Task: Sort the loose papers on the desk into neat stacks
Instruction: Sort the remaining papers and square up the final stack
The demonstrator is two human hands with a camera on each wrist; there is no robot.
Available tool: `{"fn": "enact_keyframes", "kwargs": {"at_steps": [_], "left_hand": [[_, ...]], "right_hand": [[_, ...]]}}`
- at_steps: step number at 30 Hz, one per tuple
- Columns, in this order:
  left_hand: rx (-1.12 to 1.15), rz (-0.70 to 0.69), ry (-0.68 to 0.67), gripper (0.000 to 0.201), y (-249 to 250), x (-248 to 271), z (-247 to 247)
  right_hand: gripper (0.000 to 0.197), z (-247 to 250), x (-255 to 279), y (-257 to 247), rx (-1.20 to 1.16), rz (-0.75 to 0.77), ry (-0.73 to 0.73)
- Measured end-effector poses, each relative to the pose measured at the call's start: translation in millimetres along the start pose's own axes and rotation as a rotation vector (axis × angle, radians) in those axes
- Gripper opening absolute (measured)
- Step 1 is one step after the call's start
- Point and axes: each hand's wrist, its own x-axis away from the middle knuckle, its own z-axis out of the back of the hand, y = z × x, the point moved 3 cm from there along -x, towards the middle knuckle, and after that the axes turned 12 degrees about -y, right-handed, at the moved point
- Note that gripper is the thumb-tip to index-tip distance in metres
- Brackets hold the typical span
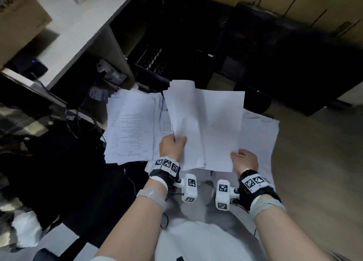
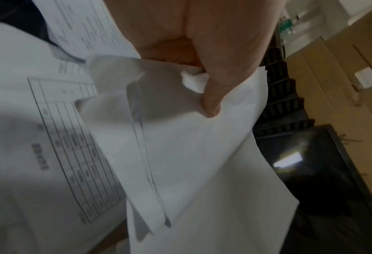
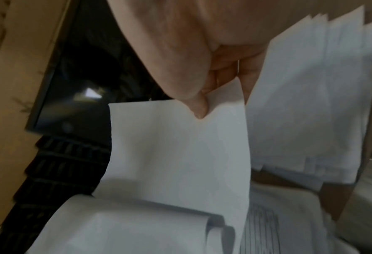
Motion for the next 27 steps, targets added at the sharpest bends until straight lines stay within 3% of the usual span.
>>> {"fn": "enact_keyframes", "kwargs": {"at_steps": [5,10,15,18,20,22,24,27], "left_hand": [[-0.040,0.015,-0.002,0.031,21.9,3.0,-61.0],[-0.087,-0.004,0.031,0.049,28.1,22.4,-122.2],[-0.083,0.061,0.074,0.026,23.8,33.2,-142.7],[-0.081,0.076,0.082,0.028,25.0,39.8,-148.1],[-0.067,0.066,0.080,0.028,31.3,44.5,-153.0],[-0.054,0.050,0.073,0.030,34.7,44.9,-158.3],[-0.005,0.022,0.032,0.036,39.8,46.4,-163.7],[0.080,0.004,0.002,0.059,46.4,47.9,-164.7]], "right_hand": [[0.030,70.1,-33.6,60.1,0.029,-0.136,0.038],[0.033,107.3,-67.9,93.6,0.154,-0.173,-0.093],[0.050,99.7,-117.1,131.5,0.195,-0.140,-0.258],[0.070,110.5,-93.6,93.0,0.131,-0.074,-0.216],[0.061,113.7,-80.0,60.7,-0.021,0.065,-0.274],[0.043,111.4,-66.5,27.3,-0.222,0.159,-0.489],[0.034,106.8,-50.6,-1.6,-0.271,0.193,-0.684],[0.028,101.2,-42.2,-17.9,-0.259,0.266,-0.683]]}}
